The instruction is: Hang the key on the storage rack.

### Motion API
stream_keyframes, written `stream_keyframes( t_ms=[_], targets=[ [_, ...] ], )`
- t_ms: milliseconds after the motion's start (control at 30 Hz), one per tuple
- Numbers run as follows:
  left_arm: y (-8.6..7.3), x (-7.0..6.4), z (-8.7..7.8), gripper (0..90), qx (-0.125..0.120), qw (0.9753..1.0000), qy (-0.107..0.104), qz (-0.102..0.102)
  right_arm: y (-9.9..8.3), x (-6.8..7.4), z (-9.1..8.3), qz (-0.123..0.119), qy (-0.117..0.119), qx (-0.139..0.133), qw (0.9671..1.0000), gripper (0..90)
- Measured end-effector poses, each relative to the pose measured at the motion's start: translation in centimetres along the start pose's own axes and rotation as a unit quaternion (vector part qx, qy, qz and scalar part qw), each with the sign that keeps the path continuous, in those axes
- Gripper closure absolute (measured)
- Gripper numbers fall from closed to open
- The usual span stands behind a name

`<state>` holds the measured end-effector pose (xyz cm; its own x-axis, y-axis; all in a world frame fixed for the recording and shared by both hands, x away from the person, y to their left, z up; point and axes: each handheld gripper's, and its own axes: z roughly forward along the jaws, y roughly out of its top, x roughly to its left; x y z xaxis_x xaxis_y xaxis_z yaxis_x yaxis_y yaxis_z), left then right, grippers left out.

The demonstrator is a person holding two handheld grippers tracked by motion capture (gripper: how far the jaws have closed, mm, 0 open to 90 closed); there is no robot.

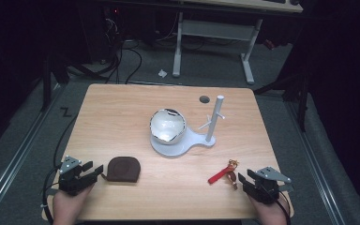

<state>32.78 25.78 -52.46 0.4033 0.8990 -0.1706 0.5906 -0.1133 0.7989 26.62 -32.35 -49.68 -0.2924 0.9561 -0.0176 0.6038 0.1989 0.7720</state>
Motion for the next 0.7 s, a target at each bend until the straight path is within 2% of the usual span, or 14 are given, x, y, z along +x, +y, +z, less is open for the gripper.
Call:
stream_keyframes(
  t_ms=[500, 700],
  targets=[
    [0.0, -0.3, 0.7, 44.3, 0.013, 0.9999, -0.004, 0.007, -0.1, -0.2, 0.3, 0.001, 0.008, 0.010, 0.9999, 57.1],
    [0.1, -0.1, 0.3, 44.3, -0.007, 1.0000, -0.001, 0.007, -0.1, -0.4, 1.0, 0.011, 0.020, 0.037, 0.9991, 56.5]
  ],
)
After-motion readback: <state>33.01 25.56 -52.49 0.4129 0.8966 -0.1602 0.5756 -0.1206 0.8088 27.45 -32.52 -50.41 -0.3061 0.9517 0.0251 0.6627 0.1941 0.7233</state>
